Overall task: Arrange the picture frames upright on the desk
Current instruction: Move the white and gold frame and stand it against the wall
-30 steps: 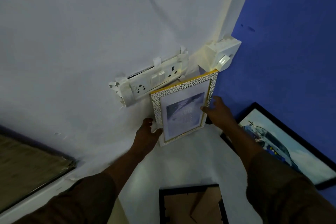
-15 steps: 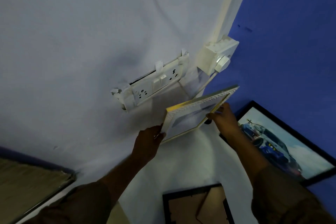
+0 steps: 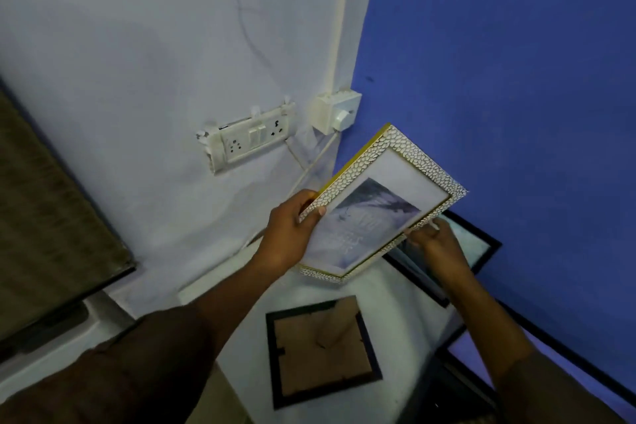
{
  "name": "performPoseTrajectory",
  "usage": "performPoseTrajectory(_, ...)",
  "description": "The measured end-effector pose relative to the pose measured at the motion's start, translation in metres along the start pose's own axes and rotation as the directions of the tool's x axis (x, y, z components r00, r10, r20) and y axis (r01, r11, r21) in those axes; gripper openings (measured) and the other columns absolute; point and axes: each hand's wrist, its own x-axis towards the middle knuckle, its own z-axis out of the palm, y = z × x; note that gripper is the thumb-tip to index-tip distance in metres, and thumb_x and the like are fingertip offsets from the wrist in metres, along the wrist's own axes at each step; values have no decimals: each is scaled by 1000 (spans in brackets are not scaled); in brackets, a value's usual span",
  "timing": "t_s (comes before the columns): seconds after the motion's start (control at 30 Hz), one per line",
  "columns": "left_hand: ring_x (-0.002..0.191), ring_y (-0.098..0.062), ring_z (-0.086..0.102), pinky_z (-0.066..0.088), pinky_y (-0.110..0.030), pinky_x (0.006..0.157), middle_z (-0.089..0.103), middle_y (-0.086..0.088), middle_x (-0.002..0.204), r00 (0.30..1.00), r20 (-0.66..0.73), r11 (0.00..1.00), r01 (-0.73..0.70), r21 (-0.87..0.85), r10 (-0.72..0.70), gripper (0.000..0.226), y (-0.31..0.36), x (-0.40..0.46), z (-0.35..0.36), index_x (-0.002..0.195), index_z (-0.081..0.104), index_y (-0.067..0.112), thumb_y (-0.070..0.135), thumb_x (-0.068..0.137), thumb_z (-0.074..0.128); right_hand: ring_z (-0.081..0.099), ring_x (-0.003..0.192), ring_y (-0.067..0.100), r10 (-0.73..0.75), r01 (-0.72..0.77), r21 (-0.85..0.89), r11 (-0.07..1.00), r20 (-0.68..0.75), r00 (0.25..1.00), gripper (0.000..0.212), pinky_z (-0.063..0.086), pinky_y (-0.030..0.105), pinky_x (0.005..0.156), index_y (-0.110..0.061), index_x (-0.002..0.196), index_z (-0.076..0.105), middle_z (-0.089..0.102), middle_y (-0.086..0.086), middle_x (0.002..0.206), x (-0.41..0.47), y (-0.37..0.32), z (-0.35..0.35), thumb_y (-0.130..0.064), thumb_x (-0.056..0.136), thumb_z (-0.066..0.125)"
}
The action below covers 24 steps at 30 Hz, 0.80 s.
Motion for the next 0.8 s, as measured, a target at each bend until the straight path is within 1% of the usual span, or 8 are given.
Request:
performPoseTrajectory(0.1,85,-11,65,47,-20,72,72,2,96,994,77,989,-84,122,75,14,43,-16,18,106,67,16,24,99,59,67,106,24,-139,140,-25,990,-370,918,73,52,38,91,-25,143,43,68,3,121,-62,-23,-47,-37,79,75)
performPoseTrajectory(0.2,88,-23,67,53,-36,75,73,-4,97,962,211,934,-227,276,172,20,88,-26,41,106,66,18,32,98,55,62,83,19,-502,405,-297,865,-542,674,49,52,38,79,-22,132,49,62,4,112,-128,-51,-92,-22,88,70)
performPoseTrajectory(0.33,95,-31,67,54,-38,73,72,-7,105,846,451,768,-482,423,283,22,152,-42,85,115,64,22,31,97,56,58,100,18,-836,517,-742,428,-107,539,37,43,33,86,-20,124,60,61,0,114,-193,-73,-139,-24,88,68)
performPoseTrajectory(0.4,100,-29,67,56,-38,75,72,-5,113,762,550,675,-607,420,343,25,180,-49,107,119,64,24,32,96,57,58,111,23,-784,426,-888,170,140,605,40,39,38,93,-22,124,62,65,0,118,-208,-72,-158,-36,87,64)
performPoseTrajectory(0.47,101,-28,67,55,-38,75,72,-3,114,663,628,602,-712,362,407,23,205,-57,130,117,63,26,34,96,57,61,109,25,-653,308,-951,35,211,727,44,39,39,94,-25,124,63,67,-1,115,-222,-66,-174,-47,86,57)
performPoseTrajectory(0.53,100,-28,67,54,-39,79,72,-1,114,581,686,563,-772,294,438,23,225,-66,153,118,62,28,35,97,56,67,95,25,-586,207,-978,15,159,794,41,43,39,87,-26,121,63,71,-2,106,-236,-55,-189,-50,89,56)
performPoseTrajectory(0.63,105,-23,64,42,-41,98,73,5,110,498,708,500,-834,233,501,22,247,-85,186,117,62,32,32,96,55,71,78,30,-634,79,-986,146,-32,773,27,47,34,65,-24,109,67,76,0,91,-257,-40,-214,-45,92,62)
performPoseTrajectory(0.8,118,-18,56,35,-40,104,68,6,118,553,441,610,-793,17,707,30,265,-133,231,115,69,26,22,87,59,70,86,36,-538,-203,-903,380,-394,745,24,43,35,62,-29,105,67,76,5,89,-295,-11,-267,-47,94,57)
